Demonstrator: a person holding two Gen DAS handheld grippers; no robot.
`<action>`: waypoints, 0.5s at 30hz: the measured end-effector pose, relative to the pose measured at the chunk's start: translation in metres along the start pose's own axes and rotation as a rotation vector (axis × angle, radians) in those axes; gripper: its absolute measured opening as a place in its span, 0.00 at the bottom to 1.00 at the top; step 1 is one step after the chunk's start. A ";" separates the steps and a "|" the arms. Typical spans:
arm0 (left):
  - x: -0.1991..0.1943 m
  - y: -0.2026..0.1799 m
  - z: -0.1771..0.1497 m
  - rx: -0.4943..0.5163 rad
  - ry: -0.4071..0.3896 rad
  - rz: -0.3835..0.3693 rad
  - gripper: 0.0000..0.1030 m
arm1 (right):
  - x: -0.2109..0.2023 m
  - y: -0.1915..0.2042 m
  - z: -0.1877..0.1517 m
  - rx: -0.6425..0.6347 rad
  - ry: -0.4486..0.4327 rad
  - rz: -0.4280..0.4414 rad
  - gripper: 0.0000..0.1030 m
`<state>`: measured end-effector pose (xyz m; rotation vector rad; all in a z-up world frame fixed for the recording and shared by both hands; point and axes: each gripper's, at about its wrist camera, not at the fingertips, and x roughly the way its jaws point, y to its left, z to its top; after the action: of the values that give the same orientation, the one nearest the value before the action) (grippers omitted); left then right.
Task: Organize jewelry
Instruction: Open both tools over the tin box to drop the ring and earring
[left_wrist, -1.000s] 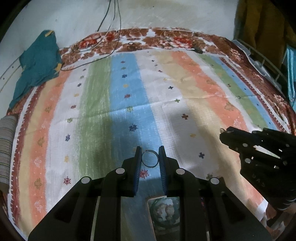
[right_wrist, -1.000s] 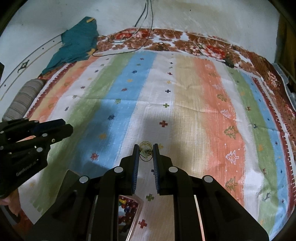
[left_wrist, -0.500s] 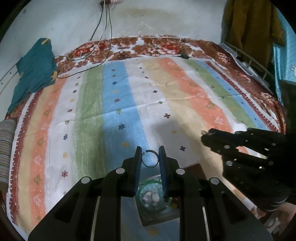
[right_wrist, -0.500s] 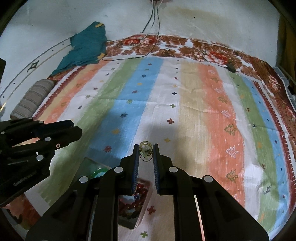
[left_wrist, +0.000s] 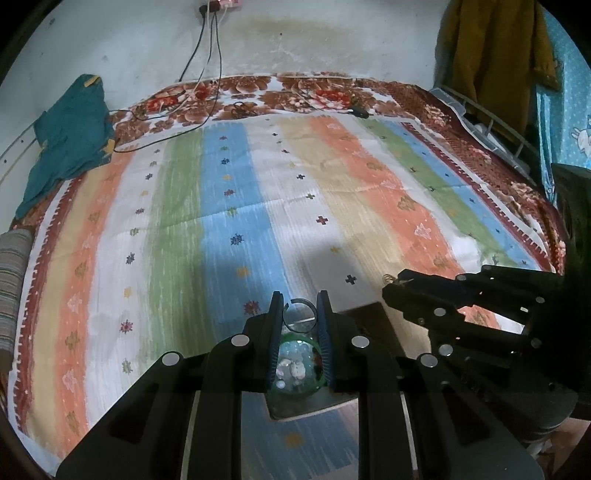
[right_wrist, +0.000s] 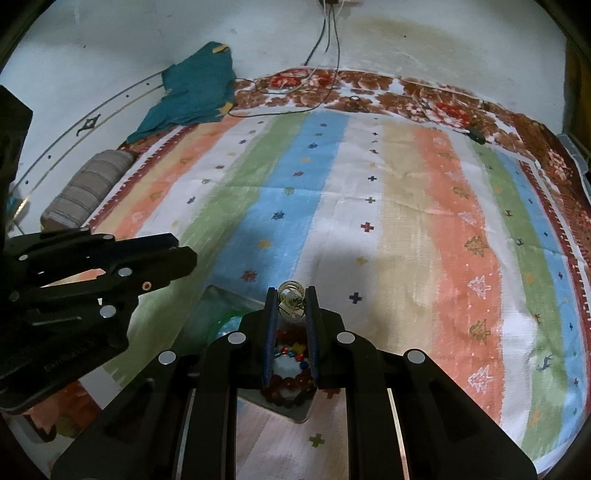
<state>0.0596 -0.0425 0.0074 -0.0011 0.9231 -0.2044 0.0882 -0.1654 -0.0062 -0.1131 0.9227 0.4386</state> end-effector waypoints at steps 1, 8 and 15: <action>0.000 0.000 -0.001 -0.001 0.002 -0.004 0.18 | 0.000 0.001 -0.002 -0.003 0.000 0.002 0.15; -0.010 0.007 -0.003 -0.059 -0.026 0.020 0.28 | 0.001 -0.004 -0.008 0.007 0.002 -0.008 0.37; -0.019 0.014 -0.012 -0.090 -0.019 0.019 0.43 | -0.014 -0.010 -0.016 0.020 -0.032 -0.023 0.53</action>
<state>0.0420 -0.0245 0.0140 -0.0777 0.9127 -0.1450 0.0729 -0.1833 -0.0055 -0.0979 0.8931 0.4086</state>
